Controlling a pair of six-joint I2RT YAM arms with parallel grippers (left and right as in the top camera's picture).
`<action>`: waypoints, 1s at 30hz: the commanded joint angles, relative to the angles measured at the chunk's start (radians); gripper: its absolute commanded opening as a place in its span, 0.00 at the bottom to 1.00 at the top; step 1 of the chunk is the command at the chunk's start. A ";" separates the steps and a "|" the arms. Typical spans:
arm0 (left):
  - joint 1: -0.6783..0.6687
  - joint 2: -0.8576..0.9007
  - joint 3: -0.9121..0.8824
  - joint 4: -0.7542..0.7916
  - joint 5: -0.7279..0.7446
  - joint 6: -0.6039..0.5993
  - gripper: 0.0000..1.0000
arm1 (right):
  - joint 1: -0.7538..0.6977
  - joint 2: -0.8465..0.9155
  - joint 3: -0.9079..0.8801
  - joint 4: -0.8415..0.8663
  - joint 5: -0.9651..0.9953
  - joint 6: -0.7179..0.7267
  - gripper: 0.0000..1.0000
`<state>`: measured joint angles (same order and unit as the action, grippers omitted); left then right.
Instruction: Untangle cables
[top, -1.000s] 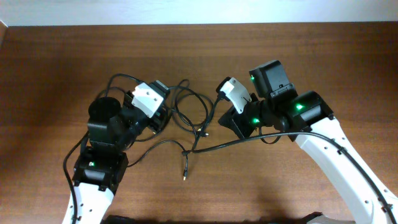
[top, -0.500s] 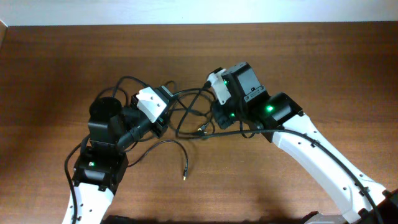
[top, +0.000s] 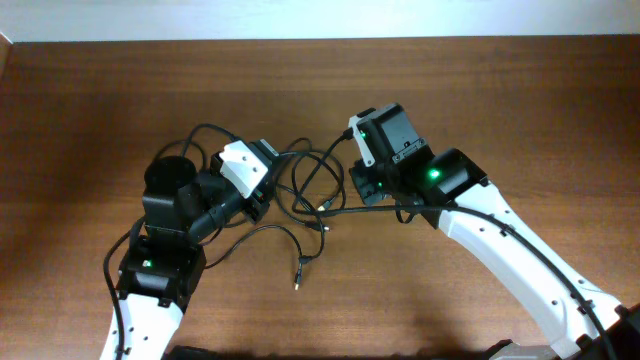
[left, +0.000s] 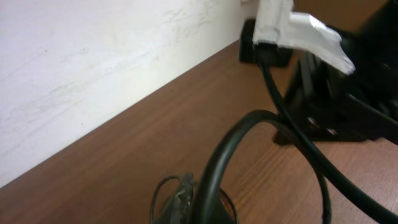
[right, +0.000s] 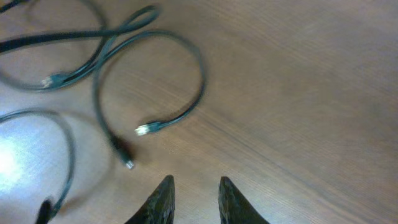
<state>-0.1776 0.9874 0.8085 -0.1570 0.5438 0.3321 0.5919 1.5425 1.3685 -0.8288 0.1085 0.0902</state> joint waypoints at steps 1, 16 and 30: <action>0.001 -0.006 0.011 0.007 0.018 -0.002 0.00 | 0.002 0.006 -0.002 0.015 0.089 0.083 0.16; 0.001 0.006 0.011 0.013 -0.140 -0.002 0.00 | 0.004 0.072 -0.002 0.111 -0.513 -0.116 0.11; 0.001 0.000 0.012 0.138 0.377 -0.003 0.14 | 0.003 0.100 -0.002 0.129 -0.402 -0.048 0.29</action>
<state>-0.1692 1.0027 0.8078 -0.0628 0.8421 0.3286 0.5919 1.6394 1.3582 -0.6765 -0.3740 0.0261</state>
